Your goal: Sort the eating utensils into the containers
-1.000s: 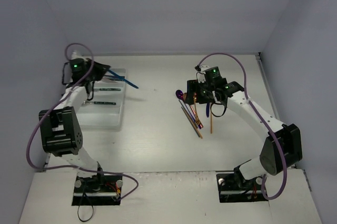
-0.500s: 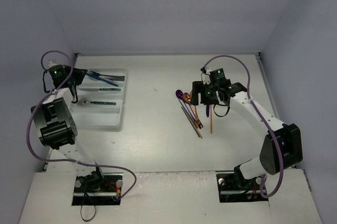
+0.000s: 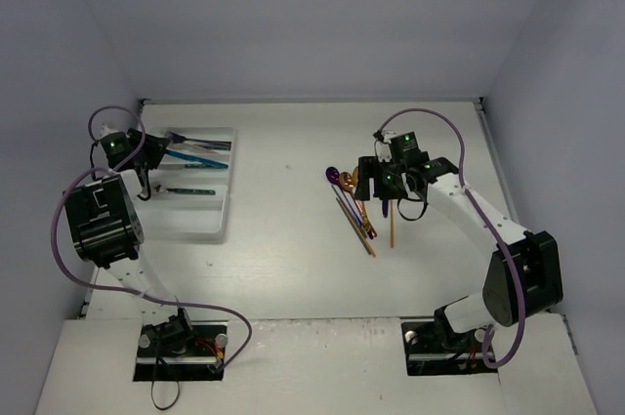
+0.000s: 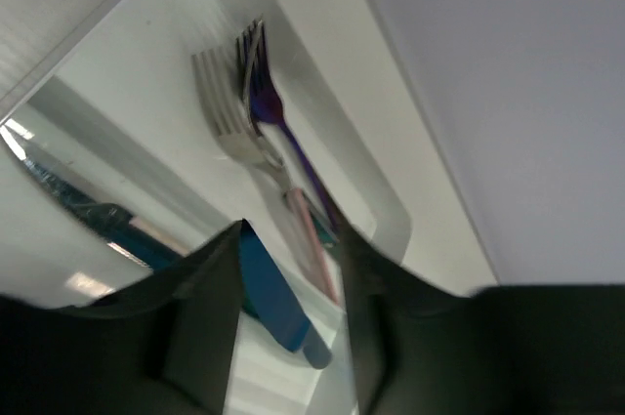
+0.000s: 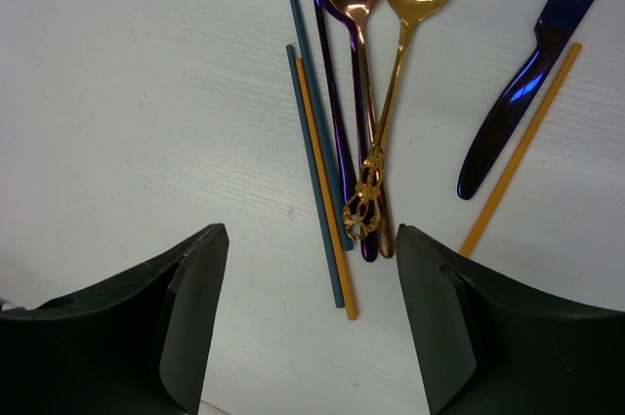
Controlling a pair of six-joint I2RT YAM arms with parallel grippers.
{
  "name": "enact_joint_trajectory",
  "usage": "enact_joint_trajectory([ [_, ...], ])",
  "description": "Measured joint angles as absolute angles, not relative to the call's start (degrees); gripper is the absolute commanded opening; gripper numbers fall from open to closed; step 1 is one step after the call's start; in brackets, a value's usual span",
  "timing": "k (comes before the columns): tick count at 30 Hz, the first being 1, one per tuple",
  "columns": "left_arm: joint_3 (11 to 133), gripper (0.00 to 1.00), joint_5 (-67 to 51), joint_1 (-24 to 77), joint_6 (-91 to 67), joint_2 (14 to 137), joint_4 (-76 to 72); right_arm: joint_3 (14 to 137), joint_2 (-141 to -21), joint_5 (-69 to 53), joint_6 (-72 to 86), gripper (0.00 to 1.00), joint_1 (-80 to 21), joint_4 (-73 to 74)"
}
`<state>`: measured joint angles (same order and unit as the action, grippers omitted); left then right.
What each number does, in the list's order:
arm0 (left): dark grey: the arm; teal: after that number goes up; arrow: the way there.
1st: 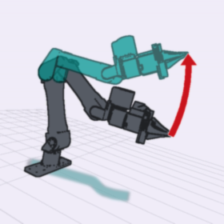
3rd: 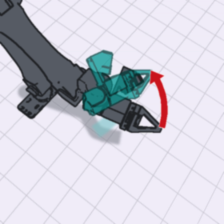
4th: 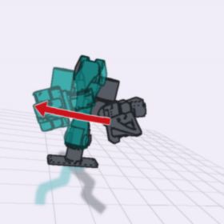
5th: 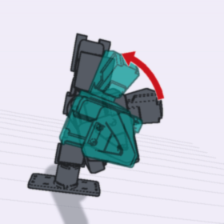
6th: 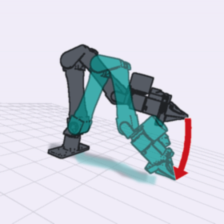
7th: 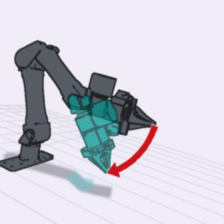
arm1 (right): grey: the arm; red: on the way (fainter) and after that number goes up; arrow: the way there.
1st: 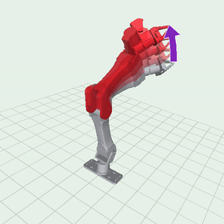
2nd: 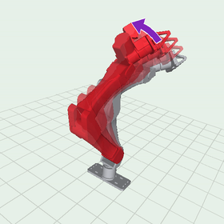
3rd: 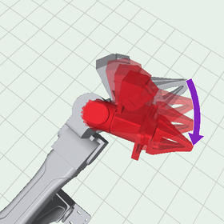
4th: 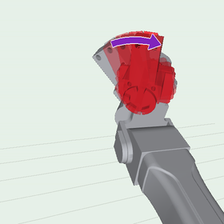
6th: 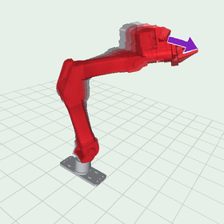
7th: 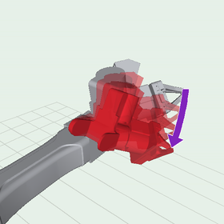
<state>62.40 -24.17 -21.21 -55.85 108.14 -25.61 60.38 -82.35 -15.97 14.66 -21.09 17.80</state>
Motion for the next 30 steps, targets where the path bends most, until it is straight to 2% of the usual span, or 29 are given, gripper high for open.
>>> enact_joint_trajectory([
  [6,60.9,0.6,-21.9,-21.2,-48.2,105.6,-19.7,59.7,-81.7,-16.0,14.7,0.67,-21.0,17.8],
  [10,61.5,0.65,-18.3,-21.2,-41.4,102.3,-13.2,59.4,-81.6,-15.4,14.7,0.67,-21.0,17.8],
  [16,67.4,0.66,-10.4,-20.9,-31.6,99.5,-1.9,59.4,-81.6,-10.6,15.4,0.66,-21.0,17.8],
  [23,70.0,0.66,-1.7,-17.9,-23.7,94.2,9.6,59.8,-83.5,-2.5,19.2,0.55,-21.0,17.7],
  [30,70.0,0.66,0.9,-6.5,-22.8,83.8,16.8,62.7,-92.4,5.2,23.8,0.44,-20.8,17.3],
])
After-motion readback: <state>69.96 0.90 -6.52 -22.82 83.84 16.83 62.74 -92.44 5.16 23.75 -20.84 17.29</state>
